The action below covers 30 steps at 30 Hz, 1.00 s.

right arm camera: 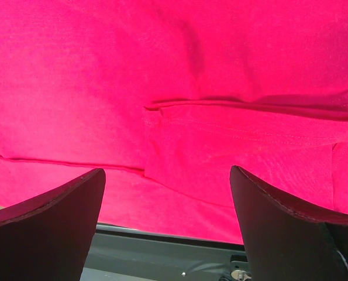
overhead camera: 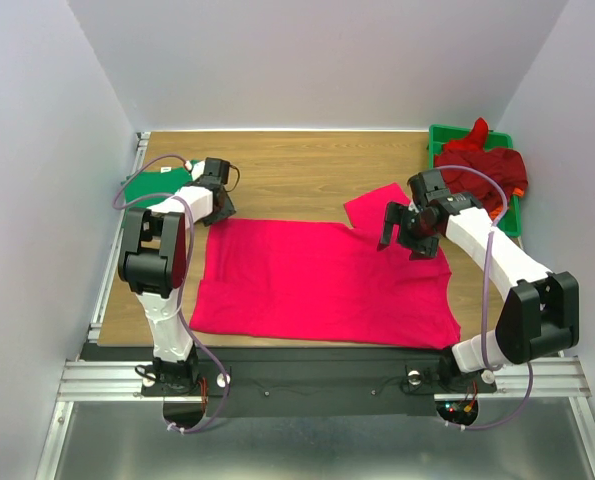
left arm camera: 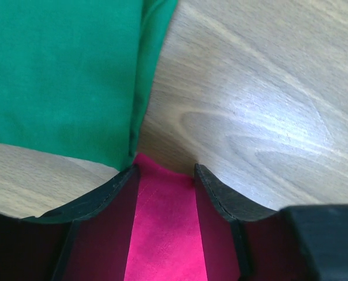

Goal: Fold and stack the t-shirts
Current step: Fold the tshirt

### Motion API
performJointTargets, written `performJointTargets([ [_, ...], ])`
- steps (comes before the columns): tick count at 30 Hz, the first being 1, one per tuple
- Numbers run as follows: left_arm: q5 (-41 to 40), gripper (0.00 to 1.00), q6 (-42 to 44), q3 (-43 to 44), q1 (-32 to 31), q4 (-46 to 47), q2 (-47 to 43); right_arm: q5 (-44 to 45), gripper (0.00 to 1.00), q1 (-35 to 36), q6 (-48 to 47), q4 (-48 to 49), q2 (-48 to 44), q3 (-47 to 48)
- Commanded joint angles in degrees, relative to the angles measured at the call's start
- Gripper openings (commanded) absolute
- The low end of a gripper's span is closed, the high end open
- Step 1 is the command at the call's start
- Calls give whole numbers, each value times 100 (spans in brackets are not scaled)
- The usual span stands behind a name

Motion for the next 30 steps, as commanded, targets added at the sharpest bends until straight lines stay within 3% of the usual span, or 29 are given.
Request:
performJointTargets([
  [1, -167, 53, -28, -199, 123, 36, -162, 37, 93, -17, 22, 89, -190, -33],
  [8, -150, 49, 25, -270, 176, 62, -215, 266, 93, -17, -118, 151, 55, 169],
  [15, -150, 48, 51, -305, 202, 71, -250, 591, 93, -26, -426, 186, 951, 1170],
  [19, -123, 35, 104, -261, 229, 53, -241, 828, 93, -88, -549, 195, 1592, 1899],
  [22, -62, 19, 165, -235, 229, 53, -233, 1056, 93, -132, -610, 212, 2120, 2523],
  [30, 289, 3, 254, -217, 229, 79, -224, 1479, 91, -307, -689, 414, 3718, 4105],
])
